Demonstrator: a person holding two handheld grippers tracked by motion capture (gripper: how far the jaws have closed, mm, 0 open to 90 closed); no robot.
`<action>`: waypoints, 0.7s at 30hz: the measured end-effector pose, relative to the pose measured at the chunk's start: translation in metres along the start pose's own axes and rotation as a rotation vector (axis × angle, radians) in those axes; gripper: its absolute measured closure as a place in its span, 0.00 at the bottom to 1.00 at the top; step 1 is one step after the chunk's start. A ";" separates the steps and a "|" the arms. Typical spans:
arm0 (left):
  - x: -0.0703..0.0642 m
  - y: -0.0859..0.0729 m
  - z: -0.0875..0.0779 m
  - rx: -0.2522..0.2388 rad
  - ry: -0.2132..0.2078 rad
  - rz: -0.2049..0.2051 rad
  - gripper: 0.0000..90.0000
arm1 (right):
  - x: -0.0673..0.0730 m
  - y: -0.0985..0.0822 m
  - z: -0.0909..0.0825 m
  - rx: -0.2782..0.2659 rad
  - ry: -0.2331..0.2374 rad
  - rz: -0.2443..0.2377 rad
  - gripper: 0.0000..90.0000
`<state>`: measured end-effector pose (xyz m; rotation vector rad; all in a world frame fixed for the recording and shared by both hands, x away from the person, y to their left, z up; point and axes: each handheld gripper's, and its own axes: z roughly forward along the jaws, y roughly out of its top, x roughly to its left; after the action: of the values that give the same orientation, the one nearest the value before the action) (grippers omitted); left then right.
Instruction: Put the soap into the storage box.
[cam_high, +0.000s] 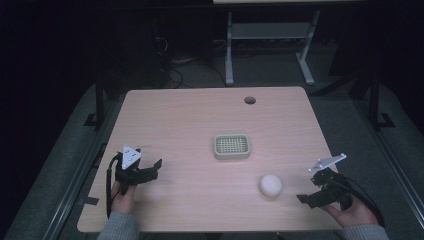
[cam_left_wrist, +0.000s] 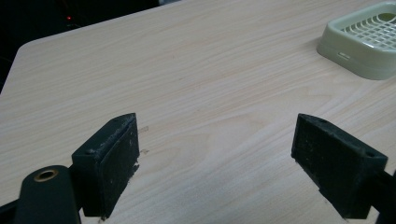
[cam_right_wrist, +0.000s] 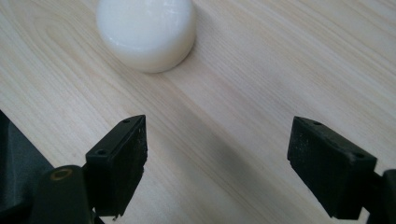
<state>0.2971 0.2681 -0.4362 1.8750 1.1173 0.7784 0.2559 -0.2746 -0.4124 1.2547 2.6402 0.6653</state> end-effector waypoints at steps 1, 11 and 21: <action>0.000 0.000 0.000 -0.002 0.000 -0.001 0.16 | 0.001 0.003 0.000 0.002 -0.004 -0.010 0.21; 0.000 0.001 -0.001 -0.006 0.003 0.000 0.16 | 0.003 0.013 -0.002 0.017 0.005 -0.029 0.20; 0.001 0.001 -0.001 -0.008 0.005 0.000 0.16 | 0.009 0.026 -0.004 0.032 0.005 -0.057 0.20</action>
<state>0.2967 0.2690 -0.4349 1.8678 1.1152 0.7868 0.2678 -0.2545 -0.3967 1.1819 2.6901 0.6214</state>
